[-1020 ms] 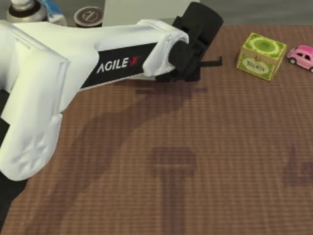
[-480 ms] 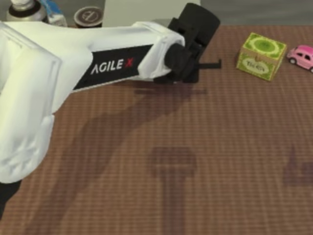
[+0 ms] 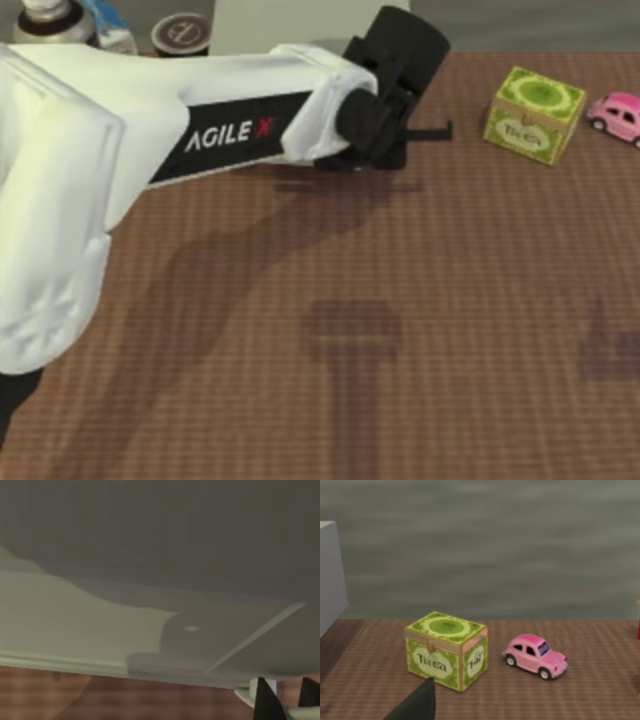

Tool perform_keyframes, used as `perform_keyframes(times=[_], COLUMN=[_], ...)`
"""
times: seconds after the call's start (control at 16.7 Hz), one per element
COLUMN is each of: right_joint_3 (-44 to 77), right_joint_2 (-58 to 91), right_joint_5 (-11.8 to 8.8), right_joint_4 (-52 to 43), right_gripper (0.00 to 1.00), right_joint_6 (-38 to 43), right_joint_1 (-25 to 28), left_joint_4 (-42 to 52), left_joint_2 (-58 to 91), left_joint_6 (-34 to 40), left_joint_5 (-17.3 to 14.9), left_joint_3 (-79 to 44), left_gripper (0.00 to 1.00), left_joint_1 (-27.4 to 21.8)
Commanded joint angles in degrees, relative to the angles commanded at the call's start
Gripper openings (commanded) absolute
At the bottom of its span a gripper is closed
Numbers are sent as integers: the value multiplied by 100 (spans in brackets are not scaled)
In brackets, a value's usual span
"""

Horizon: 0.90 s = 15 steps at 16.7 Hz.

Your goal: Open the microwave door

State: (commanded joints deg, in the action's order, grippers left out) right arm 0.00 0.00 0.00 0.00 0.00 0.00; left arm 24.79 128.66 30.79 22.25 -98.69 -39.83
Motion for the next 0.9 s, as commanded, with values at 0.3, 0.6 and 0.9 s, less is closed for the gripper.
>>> perform_keyframes(times=[0.3,0.6,0.9], right_joint_3=[0,0,0], right_joint_2=[0,0,0], right_joint_5=[0,0,0], right_joint_4=[0,0,0], right_gripper=[100,100,100], right_joint_6=[0,0,0], right_joint_1=[0,0,0], left_joint_4=[0,0,-35], left_joint_2=[0,0,-4], left_joint_6=[0,0,-29], left_joint_5=[0,0,-58], left_joint_3=[0,0,60], left_gripper=[0,0,0], left_joint_1=[0,0,-35])
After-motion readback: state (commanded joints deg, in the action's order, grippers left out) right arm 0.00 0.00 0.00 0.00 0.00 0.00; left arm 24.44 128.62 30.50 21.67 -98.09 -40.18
